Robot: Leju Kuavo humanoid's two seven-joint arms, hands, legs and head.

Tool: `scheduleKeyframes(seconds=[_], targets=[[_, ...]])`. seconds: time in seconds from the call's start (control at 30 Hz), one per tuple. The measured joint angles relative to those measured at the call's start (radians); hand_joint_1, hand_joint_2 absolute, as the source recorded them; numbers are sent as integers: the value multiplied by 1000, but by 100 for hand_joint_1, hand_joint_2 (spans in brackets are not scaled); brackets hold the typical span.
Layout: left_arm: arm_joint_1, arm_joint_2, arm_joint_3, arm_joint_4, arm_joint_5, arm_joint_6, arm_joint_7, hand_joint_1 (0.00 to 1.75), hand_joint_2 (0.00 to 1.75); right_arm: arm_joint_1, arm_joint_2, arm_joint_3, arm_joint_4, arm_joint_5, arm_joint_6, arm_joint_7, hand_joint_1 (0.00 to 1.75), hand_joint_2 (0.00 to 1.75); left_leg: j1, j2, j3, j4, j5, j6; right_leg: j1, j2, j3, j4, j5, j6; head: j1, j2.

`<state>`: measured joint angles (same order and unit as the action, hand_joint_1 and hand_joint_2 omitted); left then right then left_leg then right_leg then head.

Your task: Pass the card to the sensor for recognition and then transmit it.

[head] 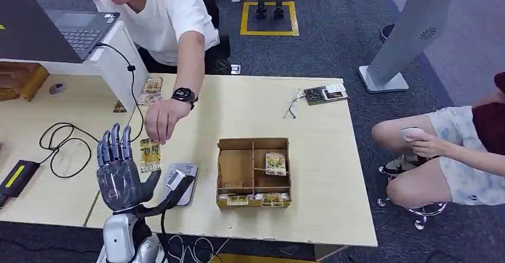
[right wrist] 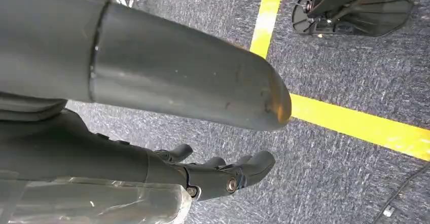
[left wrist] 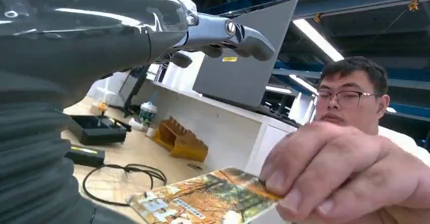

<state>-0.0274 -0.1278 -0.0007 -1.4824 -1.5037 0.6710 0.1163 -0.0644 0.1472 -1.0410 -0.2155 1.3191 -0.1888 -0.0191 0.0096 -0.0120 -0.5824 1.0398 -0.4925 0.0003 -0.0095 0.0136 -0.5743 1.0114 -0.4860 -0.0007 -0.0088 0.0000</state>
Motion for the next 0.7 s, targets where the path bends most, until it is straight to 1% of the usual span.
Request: scheduleKeyframes(seconds=[0.03,0.1,0.4,0.57,0.6,0.7], targets=[[0,-7,6,0,5,0,-15,175,175,0,0,0,0,0,0,0,0,0,0,0,0,0,0,0,0,0,0,0,0,0,0,0],[0,-21,19,0,17,0,-45,175,175,0,0,0,0,0,-2,0,0,0,0,0,0,0,0,0,0,0,0,0,0,0,0,0],[-7,-108,119,-14,64,0,-238,175,175,0,0,3,0,1,-2,0,0,0,0,0,0,0,0,0,0,0,0,0,0,0,0,0],[-12,-137,153,-26,76,0,-267,175,175,0,0,4,0,1,-2,0,0,0,0,0,0,0,0,0,0,0,0,0,0,0,0,0],[-11,-139,159,-28,81,0,-286,175,175,0,0,4,0,1,-2,0,0,0,0,0,0,0,0,0,0,0,0,0,0,0,0,0],[-9,-146,187,-33,93,0,-374,175,175,0,0,5,0,2,-2,-1,0,0,0,0,0,0,0,0,0,0,0,0,0,0,0,0]])
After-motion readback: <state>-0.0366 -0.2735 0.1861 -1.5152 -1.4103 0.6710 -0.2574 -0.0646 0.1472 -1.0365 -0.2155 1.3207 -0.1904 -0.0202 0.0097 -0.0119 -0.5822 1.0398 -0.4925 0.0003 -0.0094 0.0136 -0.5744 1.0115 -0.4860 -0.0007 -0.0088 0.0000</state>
